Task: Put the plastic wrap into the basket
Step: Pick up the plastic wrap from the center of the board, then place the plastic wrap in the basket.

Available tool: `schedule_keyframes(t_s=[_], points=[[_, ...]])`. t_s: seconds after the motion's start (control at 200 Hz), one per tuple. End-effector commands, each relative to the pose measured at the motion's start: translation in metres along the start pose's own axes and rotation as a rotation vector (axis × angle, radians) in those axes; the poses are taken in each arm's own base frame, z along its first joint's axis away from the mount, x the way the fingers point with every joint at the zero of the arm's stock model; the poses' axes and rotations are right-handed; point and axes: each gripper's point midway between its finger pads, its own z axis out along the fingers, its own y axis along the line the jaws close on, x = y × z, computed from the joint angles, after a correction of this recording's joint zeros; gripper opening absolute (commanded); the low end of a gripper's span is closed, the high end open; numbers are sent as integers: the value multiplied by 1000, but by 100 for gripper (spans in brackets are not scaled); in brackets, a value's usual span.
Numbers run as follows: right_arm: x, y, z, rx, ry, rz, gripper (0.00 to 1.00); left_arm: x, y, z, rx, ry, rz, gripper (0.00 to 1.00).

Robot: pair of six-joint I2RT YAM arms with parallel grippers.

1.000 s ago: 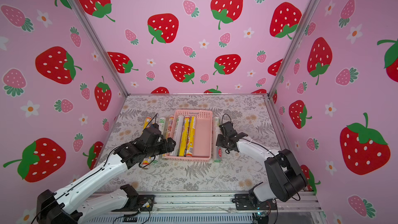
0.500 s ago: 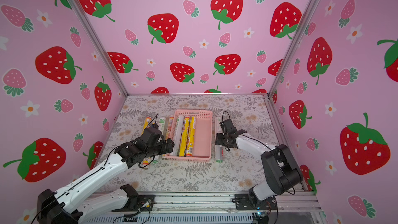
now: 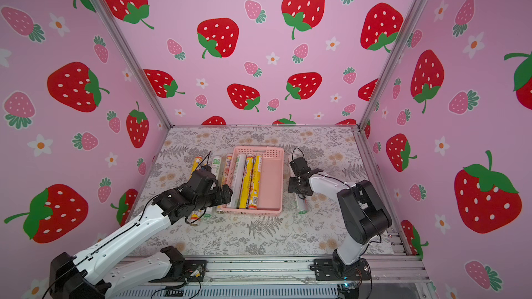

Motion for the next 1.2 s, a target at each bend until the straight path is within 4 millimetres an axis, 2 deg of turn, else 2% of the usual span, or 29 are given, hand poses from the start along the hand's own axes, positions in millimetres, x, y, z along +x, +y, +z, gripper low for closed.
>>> schedule_keyframes(t_s=[0.0,0.115,0.195,0.24,0.275,0.375,0.49,0.635,0.73,0.84,0.94,1.086,1.196], points=[[9,-11,7,51,32,18,62,-12,-4,-4,0,-28,9,92],[12,-11,9,46,40,21,60,-11,-5,-1,-1,-23,10,92],[11,-12,7,48,33,25,54,-11,-8,-2,19,-23,18,92],[10,-13,4,46,21,26,53,-13,-10,-3,37,-33,22,92],[8,-12,1,33,9,22,47,-14,-11,-5,42,-43,25,92],[1,-11,-12,26,-19,18,41,-23,-11,-16,43,-88,32,92],[-13,-12,-39,31,-65,13,34,-35,-12,-30,46,-146,50,93],[-33,-10,-87,-5,-167,36,29,-51,-17,-40,48,-192,65,93],[-41,-3,-118,-35,-193,53,26,-61,-28,-42,69,-195,71,93],[-45,18,-151,-87,-234,49,26,-68,-47,-40,125,-179,71,93],[-43,44,-170,-152,-254,47,26,-68,-59,-32,175,-157,57,93],[-33,90,-177,-296,-225,63,26,-61,-59,-20,183,-124,37,93],[-26,118,-174,-347,-192,55,26,-53,-54,-15,175,-111,32,93]])
